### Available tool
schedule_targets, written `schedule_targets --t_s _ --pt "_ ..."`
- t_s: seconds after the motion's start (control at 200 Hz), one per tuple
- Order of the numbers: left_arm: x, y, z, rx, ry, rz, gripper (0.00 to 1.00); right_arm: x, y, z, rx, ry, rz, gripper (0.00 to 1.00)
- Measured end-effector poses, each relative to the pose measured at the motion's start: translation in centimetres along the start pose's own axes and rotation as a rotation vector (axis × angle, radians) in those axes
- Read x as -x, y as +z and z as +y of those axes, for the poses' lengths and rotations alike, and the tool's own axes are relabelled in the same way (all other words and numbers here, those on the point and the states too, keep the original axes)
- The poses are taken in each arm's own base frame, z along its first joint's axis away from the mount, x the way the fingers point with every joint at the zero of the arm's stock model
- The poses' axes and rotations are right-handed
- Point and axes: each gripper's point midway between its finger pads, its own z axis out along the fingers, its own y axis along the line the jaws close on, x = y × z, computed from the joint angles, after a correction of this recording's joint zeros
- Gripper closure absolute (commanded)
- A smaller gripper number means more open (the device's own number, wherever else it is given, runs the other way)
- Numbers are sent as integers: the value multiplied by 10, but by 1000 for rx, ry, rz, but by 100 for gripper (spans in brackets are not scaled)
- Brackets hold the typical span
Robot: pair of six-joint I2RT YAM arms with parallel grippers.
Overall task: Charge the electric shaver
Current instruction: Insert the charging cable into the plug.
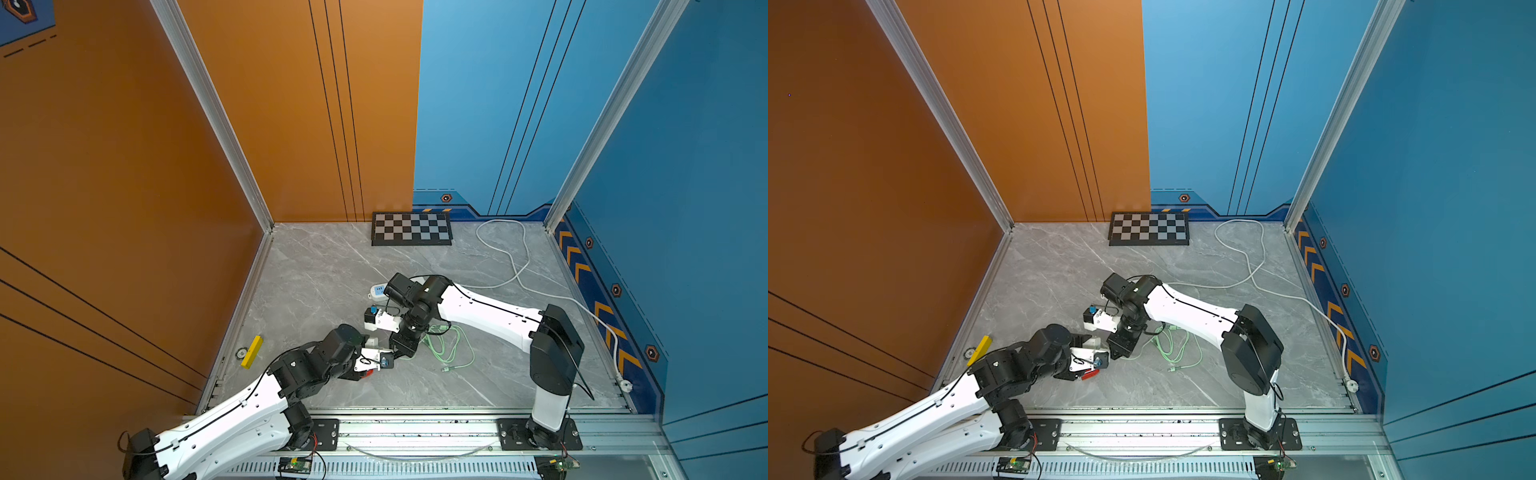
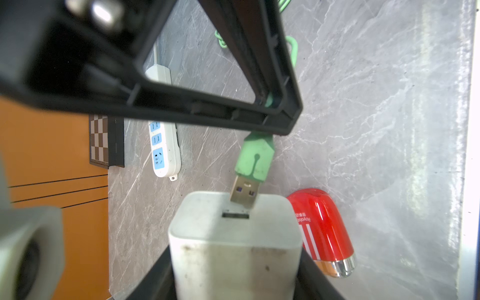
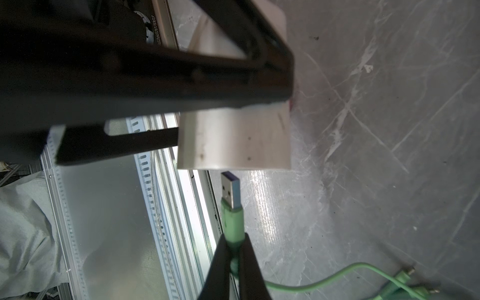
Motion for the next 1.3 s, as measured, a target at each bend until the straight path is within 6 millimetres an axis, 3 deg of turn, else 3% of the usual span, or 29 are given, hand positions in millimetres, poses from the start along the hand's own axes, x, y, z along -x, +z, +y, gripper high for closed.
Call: schedule_targets --t_s 1.302 --pt "-5 -4 -2 1 5 11 100 9 3 7 -13 29 19 100"
